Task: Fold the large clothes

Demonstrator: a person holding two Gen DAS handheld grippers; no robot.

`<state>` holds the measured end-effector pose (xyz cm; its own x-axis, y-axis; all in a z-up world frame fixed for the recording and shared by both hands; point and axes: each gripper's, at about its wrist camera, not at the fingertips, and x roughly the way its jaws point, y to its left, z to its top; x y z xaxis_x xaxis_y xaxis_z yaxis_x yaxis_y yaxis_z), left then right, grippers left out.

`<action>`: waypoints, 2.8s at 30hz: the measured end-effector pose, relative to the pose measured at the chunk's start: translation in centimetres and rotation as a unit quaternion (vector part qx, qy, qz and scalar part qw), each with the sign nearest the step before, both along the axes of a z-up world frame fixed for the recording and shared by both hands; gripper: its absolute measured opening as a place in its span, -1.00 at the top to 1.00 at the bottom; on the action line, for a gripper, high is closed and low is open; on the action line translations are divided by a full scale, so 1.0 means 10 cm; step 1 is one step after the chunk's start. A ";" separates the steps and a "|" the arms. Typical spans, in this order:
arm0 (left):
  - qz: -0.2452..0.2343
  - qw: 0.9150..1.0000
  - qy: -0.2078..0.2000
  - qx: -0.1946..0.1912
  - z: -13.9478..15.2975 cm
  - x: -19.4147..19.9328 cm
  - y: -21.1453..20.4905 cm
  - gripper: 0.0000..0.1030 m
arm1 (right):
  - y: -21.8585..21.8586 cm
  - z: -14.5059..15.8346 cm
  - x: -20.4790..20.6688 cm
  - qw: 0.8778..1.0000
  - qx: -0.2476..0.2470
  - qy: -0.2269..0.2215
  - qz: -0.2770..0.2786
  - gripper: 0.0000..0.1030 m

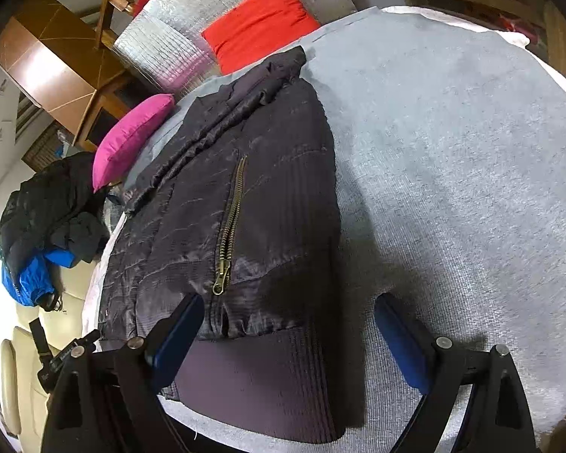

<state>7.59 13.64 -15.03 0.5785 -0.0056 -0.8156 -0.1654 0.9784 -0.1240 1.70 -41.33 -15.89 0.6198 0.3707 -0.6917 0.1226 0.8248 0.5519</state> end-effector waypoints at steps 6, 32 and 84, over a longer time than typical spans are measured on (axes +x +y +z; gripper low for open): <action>-0.005 1.000 -0.002 -0.003 -0.01 0.00 0.01 -0.66 | 0.15 0.00 0.00 0.999 -0.028 -0.003 0.020 -0.80; -0.100 0.991 -0.085 0.025 0.86 1.99 -0.88 -0.66 | 0.23 0.84 1.99 0.996 -0.001 -0.082 0.037 -0.80; -0.015 1.000 0.002 -0.020 0.07 0.36 0.21 -0.73 | -0.20 0.04 0.16 0.998 -0.030 0.011 -0.051 -0.80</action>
